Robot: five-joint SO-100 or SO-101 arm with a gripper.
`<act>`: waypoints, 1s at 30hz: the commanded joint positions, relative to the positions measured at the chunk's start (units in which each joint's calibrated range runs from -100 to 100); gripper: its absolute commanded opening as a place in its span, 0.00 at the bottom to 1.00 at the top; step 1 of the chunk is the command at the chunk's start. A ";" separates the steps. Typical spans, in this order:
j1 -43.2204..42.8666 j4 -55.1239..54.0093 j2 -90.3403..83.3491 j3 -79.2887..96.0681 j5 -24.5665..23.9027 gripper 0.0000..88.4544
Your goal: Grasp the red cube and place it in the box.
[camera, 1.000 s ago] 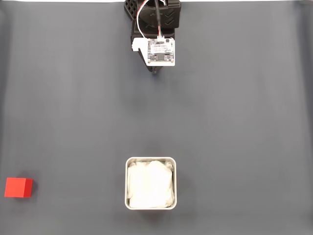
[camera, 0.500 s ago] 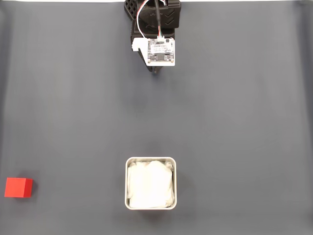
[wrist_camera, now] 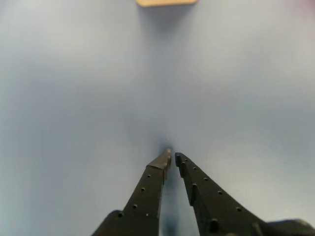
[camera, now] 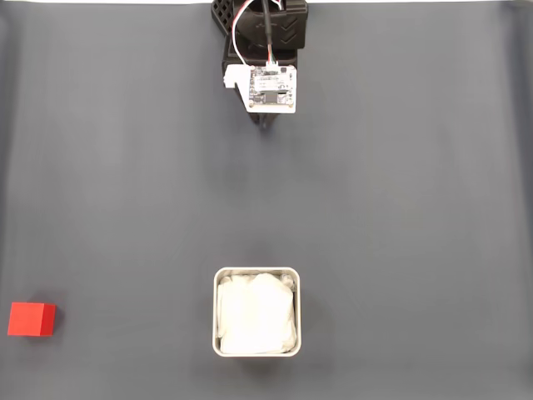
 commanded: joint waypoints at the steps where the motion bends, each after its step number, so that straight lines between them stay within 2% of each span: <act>1: 0.36 -9.34 1.13 -5.12 0.59 0.00; 7: 0.01 -12.62 14.12 -26.47 1.37 0.00; 17: -0.06 -6.14 33.79 -59.86 2.00 0.00; 23: 0.22 0.17 41.59 -71.73 2.54 0.00; 30: 1.64 2.79 47.14 -77.56 2.44 0.00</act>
